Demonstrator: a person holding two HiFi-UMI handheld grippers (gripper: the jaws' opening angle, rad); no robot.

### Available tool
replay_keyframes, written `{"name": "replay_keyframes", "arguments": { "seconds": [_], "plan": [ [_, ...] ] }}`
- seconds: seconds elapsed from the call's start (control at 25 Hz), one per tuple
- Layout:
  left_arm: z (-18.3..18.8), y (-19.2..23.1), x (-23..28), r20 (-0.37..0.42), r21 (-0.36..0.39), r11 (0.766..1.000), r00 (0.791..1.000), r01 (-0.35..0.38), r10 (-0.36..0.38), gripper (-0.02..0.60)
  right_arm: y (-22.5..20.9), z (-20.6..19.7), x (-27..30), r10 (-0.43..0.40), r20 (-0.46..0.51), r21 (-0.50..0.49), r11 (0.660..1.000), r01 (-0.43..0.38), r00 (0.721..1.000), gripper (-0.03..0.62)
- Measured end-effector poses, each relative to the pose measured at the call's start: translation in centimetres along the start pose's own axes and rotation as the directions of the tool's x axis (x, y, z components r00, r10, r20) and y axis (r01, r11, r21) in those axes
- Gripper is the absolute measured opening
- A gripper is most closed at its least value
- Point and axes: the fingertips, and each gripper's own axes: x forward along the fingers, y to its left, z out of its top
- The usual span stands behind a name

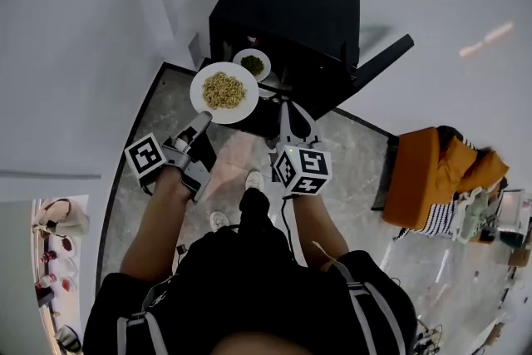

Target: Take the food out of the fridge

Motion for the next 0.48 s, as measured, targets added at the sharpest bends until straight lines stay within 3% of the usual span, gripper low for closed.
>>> {"name": "replay_keyframes", "arguments": {
  "seconds": [0.24,0.48],
  "plan": [
    [1.4,-5.8,4.0,-0.015,0.058,0.995,0.997,0.082,-0.081,0.012,-0.7,3.0,0.8,0.007,0.038,-0.019,1.0,-0.007,0.999,0.0],
    [2.7,-7.4,8.7,-0.01,0.067,0.993,0.995,0.102,-0.102,0.015,-2.3,4.5,1.3,-0.006,0.053,-0.038,0.999,0.008,0.999,0.0]
  ]
}}
